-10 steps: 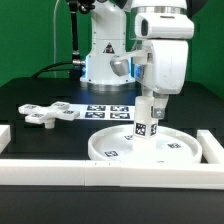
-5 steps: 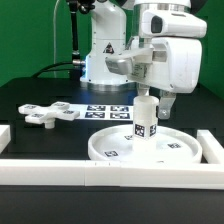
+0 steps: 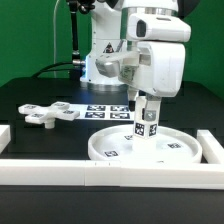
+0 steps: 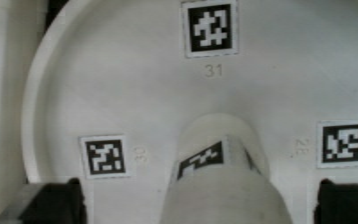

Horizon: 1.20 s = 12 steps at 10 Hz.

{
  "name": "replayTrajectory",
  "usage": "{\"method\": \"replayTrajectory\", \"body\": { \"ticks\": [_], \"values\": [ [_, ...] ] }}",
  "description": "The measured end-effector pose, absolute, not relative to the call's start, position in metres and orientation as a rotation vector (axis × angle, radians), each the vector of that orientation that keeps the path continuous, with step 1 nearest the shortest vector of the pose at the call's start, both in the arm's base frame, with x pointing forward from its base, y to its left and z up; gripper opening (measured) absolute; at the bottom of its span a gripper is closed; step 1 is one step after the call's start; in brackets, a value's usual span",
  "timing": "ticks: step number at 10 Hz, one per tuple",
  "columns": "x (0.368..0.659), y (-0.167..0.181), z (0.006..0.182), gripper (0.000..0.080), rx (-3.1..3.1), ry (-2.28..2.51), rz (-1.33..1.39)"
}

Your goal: Assemble round table

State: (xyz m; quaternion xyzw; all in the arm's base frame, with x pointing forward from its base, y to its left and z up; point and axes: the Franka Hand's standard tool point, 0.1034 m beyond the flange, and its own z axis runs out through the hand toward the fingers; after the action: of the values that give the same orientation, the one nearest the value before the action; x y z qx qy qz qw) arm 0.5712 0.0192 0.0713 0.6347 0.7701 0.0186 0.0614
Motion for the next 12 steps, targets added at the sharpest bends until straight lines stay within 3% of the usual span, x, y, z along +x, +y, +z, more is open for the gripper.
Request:
{"method": "replayTrajectory", "body": {
  "ticks": [3,4,5,7,12],
  "values": [
    [0.569,0.018,0.071,0.0253,1.962,2.299,0.037],
    [0.569,0.014,0.071,0.0253,1.972,2.29,0.031],
    [0.568,0.012,0.07,0.0071,1.977,2.286,0.029],
    [0.568,0.011,0.07,0.0007,1.981,2.284,0.029],
    [0.573,0.015,0.077,0.0001,1.977,2.282,0.023]
  ]
}}
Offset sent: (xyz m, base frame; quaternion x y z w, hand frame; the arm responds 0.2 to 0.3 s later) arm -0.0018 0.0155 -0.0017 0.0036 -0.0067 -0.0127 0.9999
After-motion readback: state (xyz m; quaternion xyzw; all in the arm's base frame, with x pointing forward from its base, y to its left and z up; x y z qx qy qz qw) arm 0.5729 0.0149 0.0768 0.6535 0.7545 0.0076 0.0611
